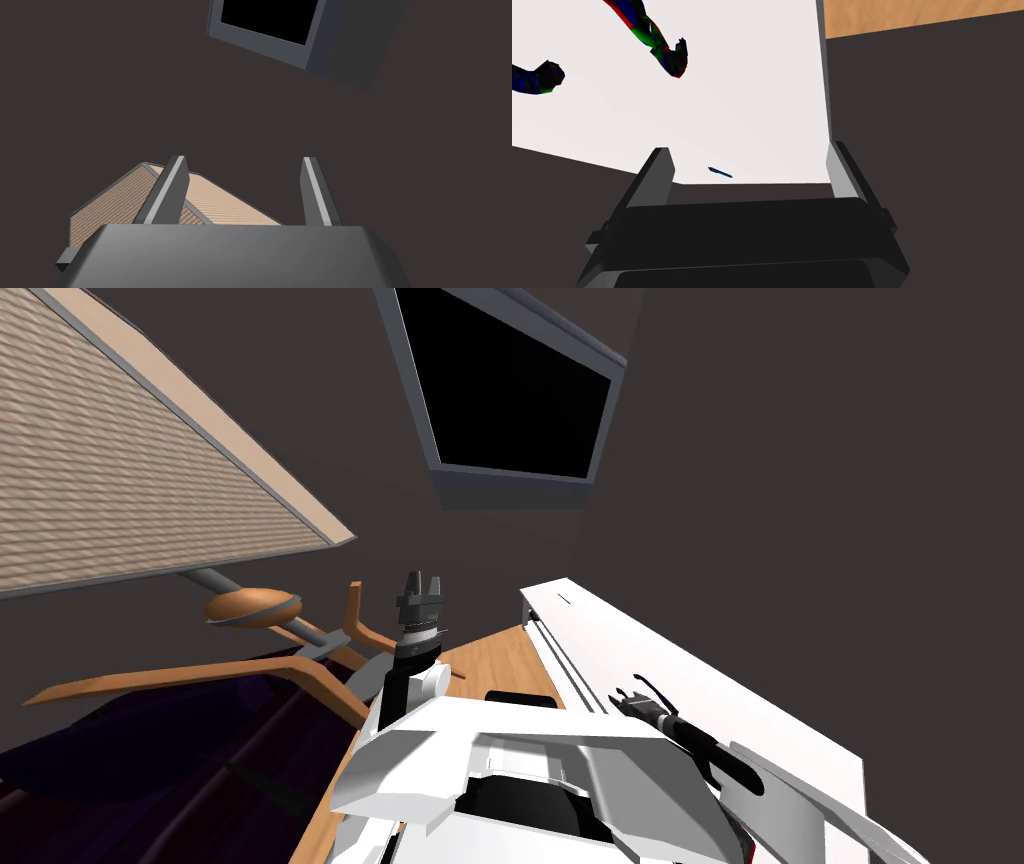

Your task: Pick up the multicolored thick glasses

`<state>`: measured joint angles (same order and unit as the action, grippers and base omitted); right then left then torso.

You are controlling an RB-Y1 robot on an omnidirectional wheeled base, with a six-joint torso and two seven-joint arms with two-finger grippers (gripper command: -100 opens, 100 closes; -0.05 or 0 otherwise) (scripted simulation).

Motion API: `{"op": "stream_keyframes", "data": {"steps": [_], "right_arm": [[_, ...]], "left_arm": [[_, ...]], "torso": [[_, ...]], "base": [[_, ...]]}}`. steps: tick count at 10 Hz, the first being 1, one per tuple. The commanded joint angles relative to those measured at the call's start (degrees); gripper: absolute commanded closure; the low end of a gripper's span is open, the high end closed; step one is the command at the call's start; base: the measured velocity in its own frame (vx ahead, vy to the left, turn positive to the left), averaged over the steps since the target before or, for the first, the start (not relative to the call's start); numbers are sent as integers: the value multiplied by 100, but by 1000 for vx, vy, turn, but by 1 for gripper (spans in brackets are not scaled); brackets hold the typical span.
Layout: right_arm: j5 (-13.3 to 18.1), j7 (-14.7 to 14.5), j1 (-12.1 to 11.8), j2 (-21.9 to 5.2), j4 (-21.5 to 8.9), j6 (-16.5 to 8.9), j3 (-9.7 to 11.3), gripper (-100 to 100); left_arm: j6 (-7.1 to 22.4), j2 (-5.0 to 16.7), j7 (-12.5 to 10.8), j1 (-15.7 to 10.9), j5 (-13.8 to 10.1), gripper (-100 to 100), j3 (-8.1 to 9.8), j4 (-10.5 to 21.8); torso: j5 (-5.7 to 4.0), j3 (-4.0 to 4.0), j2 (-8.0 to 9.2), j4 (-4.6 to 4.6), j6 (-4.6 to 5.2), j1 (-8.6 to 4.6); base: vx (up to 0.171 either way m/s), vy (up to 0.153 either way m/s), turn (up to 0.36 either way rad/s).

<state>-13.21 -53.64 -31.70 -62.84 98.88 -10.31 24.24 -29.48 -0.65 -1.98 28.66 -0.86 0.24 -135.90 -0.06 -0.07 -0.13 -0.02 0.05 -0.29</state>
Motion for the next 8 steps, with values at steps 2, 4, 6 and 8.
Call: {"op": "stream_keyframes", "data": {"steps": [2,4,6,8], "right_arm": [[-33,-138,90,-61,-301,-160,170,-100],[-72,-257,104,-141,-512,-345,313,-100],[-110,-345,90,-175,-675,-486,458,-100],[-113,-362,52,-145,-751,-479,518,-100]], "left_arm": [[0,0,0,1,0,0,0,0],[0,0,0,0,0,0,0,0],[0,0,0,0,0,0,0,0],[0,0,0,0,0,0,0,0]], "torso": [[0,0,1,0,3,9],[3,2,4,1,0,17],[3,0,0,0,0,15],[3,3,5,1,4,18]], "base": [[11,-44,95],[7,-43,211],[10,-45,153],[4,-30,79]]}}
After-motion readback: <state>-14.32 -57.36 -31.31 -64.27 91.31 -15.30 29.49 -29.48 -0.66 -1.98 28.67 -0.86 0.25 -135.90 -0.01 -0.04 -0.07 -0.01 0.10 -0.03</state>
